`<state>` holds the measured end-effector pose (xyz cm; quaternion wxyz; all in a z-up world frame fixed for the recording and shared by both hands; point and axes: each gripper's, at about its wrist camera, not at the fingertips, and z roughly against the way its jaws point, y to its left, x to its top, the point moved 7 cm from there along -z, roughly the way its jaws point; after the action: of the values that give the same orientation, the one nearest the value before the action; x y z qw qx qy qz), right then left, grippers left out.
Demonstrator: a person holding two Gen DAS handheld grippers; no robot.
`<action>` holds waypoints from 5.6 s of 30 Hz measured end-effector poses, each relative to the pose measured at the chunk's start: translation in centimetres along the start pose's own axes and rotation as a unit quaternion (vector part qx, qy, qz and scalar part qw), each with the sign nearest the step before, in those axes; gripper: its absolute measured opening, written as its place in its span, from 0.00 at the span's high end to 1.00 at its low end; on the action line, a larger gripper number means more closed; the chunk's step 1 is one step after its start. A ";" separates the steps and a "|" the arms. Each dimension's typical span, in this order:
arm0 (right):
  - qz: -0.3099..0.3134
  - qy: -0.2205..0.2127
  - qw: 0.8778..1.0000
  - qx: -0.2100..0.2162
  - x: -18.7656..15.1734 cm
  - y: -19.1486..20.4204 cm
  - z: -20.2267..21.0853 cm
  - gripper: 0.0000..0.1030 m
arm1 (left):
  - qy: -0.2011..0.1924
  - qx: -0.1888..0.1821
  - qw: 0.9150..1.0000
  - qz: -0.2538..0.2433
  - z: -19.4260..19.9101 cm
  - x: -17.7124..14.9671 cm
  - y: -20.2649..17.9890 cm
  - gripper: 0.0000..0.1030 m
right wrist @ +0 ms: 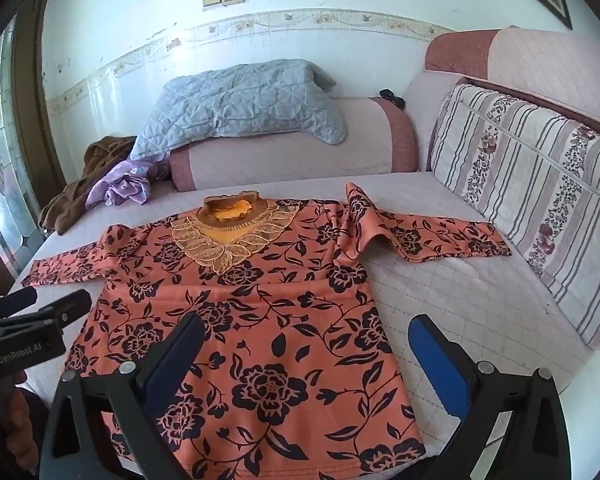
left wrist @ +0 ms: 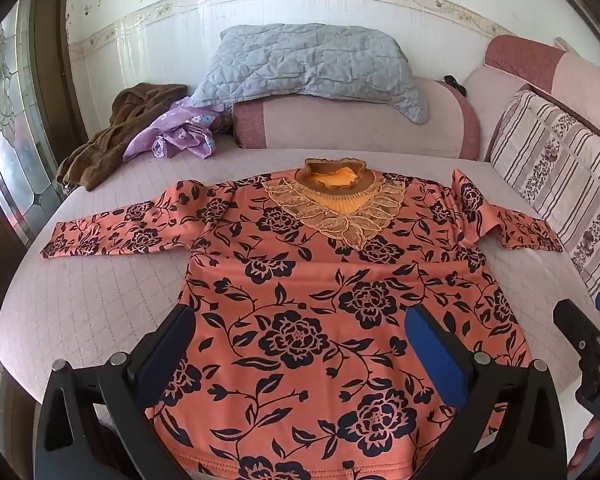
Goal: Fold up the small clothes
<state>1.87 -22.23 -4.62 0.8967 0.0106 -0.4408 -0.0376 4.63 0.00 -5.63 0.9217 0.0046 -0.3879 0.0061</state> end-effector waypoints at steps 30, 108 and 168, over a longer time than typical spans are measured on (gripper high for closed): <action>-0.022 0.014 1.000 0.014 -0.3 -1.0 -1.4 0.00 | 0.021 0.011 0.999 -0.025 -1.4 -0.7 -1.5 0.00; -0.125 -0.042 0.980 0.147 28.6 -3.3 -12.9 0.93 | 0.074 0.071 0.988 0.112 -6.3 -8.7 14.6 0.00; -0.157 0.086 0.942 0.283 10.1 -3.0 -22.9 0.01 | 0.117 0.078 0.990 0.015 -26.5 5.2 13.4 0.94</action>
<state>25.99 -26.29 -10.79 0.8743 0.3357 -0.3470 -0.0502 27.03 13.76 -20.43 0.9574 0.0698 -0.2757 0.0507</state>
